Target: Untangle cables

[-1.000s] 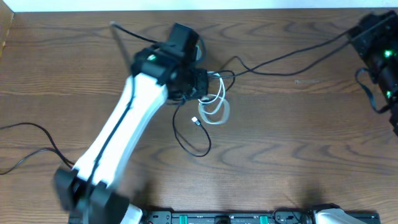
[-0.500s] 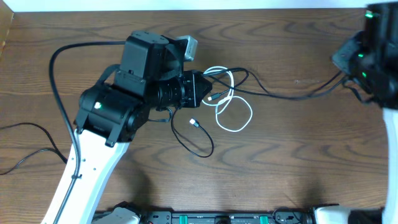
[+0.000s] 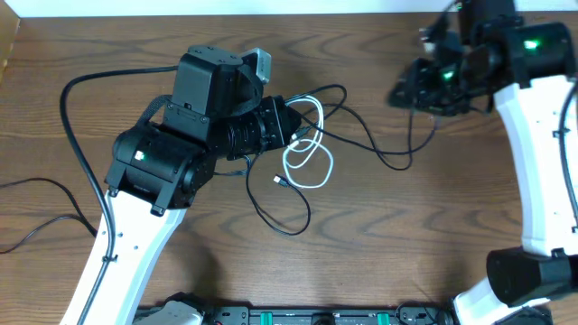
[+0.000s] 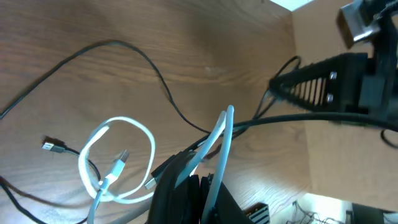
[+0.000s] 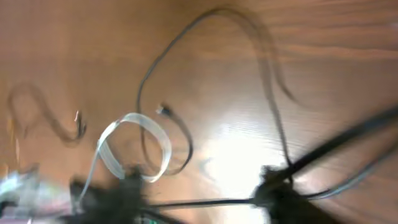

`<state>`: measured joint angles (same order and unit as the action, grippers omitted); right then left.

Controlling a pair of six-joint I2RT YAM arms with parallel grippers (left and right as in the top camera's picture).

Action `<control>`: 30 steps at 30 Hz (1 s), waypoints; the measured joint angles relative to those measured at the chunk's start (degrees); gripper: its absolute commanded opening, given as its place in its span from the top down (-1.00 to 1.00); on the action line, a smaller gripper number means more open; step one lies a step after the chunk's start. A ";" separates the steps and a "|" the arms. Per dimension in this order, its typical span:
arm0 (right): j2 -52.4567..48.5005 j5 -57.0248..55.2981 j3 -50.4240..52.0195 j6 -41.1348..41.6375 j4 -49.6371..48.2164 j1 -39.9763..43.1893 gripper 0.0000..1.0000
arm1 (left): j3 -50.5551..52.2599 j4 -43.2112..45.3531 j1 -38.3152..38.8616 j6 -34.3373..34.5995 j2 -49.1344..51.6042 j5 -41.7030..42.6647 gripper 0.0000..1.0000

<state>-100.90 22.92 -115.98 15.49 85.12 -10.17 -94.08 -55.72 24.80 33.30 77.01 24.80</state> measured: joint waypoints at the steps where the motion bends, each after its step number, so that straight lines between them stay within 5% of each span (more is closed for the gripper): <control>1: -0.33 1.33 0.00 -1.79 0.28 -0.59 -0.99 | 0.00 -0.09 0.00 0.24 0.00 -0.31 0.85; 14: -0.61 12.59 0.00 -12.72 1.73 -2.89 -0.99 | 0.00 -6.43 0.00 7.02 0.02 -11.67 0.85; 22: -0.61 -5.07 0.00 -0.92 2.82 -2.93 -0.99 | 0.00 -7.45 0.00 7.43 0.02 -13.66 0.84; 30: -0.61 7.80 0.00 -13.86 2.51 -3.04 -0.99 | 0.00 -8.44 0.00 7.43 1.16 -14.01 0.84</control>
<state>-101.51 30.72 -115.98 1.63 87.64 -13.21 -94.08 -64.16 24.80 40.73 78.17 10.79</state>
